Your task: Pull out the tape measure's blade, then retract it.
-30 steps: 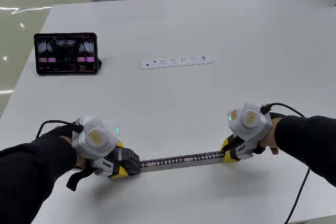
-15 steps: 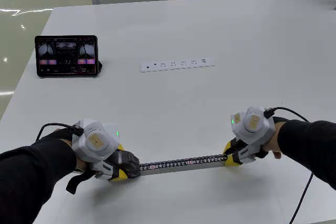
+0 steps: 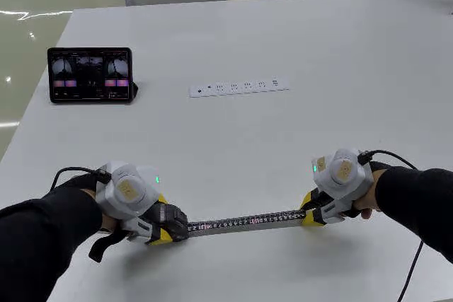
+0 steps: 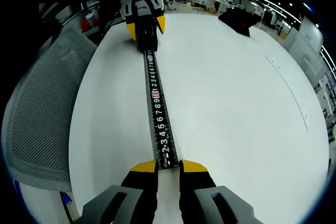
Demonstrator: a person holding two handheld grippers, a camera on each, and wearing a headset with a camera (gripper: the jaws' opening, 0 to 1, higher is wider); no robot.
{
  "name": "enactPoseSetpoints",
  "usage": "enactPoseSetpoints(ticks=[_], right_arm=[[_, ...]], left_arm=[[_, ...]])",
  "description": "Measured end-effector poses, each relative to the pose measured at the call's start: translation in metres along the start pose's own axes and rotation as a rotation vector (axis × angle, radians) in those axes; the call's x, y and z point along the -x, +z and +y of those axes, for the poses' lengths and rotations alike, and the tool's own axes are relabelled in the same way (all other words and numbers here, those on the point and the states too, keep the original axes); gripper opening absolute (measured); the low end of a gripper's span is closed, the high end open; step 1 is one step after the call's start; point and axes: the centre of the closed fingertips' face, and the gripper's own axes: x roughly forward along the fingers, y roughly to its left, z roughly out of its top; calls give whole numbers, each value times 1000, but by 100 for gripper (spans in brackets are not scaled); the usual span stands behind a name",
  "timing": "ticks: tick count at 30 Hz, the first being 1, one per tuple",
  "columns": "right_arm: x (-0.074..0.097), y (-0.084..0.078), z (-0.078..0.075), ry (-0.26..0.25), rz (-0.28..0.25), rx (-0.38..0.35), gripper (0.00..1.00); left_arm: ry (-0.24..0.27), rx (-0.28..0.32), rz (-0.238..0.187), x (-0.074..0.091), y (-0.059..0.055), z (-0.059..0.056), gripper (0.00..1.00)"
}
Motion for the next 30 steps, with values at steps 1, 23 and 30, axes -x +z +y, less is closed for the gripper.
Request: enactPoseSetpoints(ticks=[1,23,30], right_arm=[[0,0,0,3,3,3,11],[3,0,3,55,61,109,15],[10,2,2,43,48,106,20]], left_arm=[[2,-6,4,0,-1,0,35],[30,49,2,19,-22,4,54],[5,50,-1,28,-28,-1,65]])
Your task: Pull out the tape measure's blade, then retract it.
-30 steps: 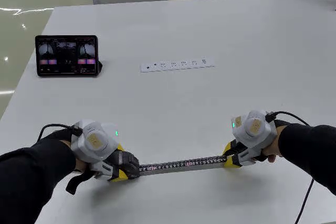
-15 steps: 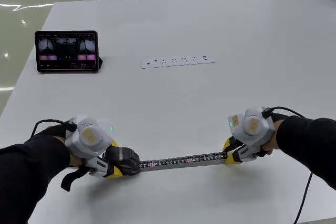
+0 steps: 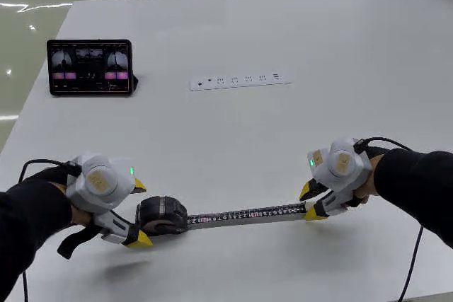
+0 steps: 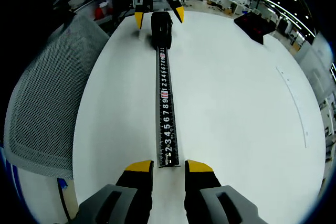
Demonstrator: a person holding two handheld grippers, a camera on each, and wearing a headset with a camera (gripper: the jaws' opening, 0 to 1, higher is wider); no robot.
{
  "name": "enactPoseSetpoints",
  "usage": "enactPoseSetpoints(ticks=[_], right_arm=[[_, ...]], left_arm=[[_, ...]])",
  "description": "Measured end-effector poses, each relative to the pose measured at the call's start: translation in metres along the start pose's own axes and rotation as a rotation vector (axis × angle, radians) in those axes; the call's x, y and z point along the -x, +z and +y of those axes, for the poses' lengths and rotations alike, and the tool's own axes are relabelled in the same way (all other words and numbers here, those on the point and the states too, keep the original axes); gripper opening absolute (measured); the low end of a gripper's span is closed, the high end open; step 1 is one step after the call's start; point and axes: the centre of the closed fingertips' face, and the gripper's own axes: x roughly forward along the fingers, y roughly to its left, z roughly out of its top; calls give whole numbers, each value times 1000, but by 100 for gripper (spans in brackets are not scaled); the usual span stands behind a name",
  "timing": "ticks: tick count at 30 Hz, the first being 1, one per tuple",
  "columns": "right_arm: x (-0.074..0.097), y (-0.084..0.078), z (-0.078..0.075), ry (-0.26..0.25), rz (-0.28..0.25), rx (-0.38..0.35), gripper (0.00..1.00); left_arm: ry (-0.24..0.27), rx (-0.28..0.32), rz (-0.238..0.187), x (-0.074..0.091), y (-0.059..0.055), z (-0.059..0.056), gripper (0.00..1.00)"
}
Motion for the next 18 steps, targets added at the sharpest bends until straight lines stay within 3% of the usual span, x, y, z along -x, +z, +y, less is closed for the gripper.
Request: enactPoseSetpoints(ticks=[4,8,13,18], right_arm=[[3,0,3,4,0,-7,25],[5,-1,6,2,-6,-64,34],[10,1,12,7,-21,-81,44],[13,4,12,4,-27,-101,53]], left_arm=[[-3,6,-1,7,-2,0,69],[-5,33,-29,13,0,1,72],[30,63,-43,18,0,6,92],[33,70,-41,25,-3,2,99]])
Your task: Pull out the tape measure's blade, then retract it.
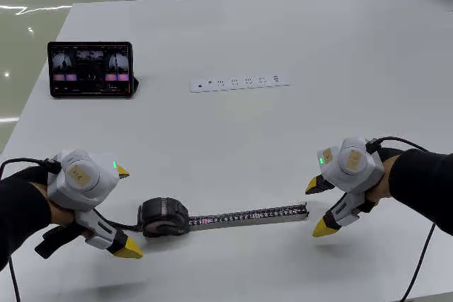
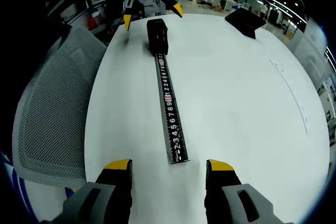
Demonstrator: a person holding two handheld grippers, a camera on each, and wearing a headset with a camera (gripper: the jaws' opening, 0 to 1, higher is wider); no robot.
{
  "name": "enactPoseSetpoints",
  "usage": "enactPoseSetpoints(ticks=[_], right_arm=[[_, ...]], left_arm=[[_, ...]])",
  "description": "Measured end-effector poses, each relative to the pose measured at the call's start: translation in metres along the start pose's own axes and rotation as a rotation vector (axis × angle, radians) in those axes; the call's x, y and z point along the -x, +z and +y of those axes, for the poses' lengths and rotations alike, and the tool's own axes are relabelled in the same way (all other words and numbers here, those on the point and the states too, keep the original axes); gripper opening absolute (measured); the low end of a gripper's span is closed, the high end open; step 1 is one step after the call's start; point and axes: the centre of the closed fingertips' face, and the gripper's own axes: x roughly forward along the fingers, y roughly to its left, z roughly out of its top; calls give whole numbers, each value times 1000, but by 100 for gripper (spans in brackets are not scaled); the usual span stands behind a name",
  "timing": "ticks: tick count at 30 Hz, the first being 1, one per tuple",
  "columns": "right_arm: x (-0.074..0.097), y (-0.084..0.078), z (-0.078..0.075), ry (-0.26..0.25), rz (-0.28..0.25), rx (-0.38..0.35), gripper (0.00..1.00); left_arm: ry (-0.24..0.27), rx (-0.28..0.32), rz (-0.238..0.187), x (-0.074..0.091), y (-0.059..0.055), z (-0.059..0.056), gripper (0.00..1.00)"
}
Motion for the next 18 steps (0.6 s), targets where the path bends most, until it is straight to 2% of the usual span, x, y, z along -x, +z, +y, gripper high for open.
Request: enactPoseSetpoints(ticks=[4,6,8,11,14,15,18], right_arm=[[3,6,2,-1,-22,-14,61],[4,7,4,-10,-27,-10,63],[4,8,6,-12,-39,-39,66],[6,10,10,-15,-82,-88,73],[9,8,8,-56,-108,-129,78],[10,8,8,-67,-130,-145,79],[13,3,5,-106,-148,-188,85]], left_arm=[[-2,3,4,5,-3,-3,99],[26,24,17,7,-6,0,99],[54,53,-33,9,0,2,99],[91,140,-76,13,1,3,99],[142,159,-121,17,0,8,99],[145,182,-120,19,-4,7,99],[159,215,-124,21,-10,6,99]])
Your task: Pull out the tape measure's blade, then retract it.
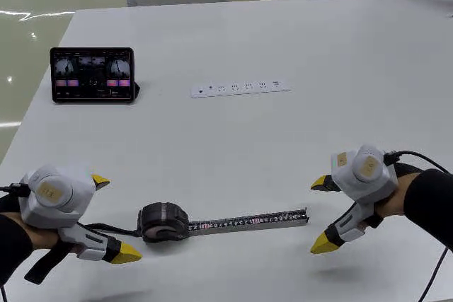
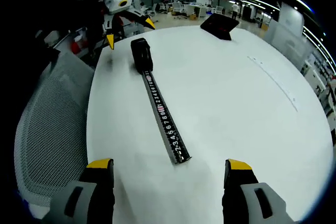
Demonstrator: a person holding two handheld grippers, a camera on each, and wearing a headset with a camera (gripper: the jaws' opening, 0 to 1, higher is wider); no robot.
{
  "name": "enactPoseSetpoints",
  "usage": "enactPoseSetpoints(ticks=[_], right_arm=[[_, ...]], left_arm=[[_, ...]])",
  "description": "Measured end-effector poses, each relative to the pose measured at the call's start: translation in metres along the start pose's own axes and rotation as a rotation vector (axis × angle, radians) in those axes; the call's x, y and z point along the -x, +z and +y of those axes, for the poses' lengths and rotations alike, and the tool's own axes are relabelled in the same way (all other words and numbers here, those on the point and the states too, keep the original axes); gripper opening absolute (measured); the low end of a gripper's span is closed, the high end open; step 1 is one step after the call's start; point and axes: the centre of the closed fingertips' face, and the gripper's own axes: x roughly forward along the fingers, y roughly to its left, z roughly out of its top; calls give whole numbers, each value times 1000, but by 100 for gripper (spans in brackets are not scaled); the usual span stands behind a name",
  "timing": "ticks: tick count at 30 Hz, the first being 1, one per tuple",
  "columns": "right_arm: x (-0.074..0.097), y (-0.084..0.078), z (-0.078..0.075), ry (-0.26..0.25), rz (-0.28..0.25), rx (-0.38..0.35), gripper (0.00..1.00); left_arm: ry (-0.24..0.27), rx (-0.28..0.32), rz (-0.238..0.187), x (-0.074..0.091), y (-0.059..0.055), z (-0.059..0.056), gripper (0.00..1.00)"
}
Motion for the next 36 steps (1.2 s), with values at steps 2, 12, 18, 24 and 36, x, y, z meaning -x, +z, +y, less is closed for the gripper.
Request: enactPoseSetpoints(ticks=[2,12,18,24,36], right_arm=[[3,-2,-2,-27,-17,-36,90],[19,-16,-8,-152,-118,-186,99],[33,-22,-6,-209,-181,-221,99],[53,-25,-8,-296,-276,-244,99],[66,-52,21,-345,-295,-311,99]], left_arm=[[16,23,-19,3,-1,2,99],[130,191,-141,17,-1,14,99],[178,188,-132,21,-16,11,99],[197,190,-124,19,-30,-6,99],[254,267,-208,40,-37,-20,99]])
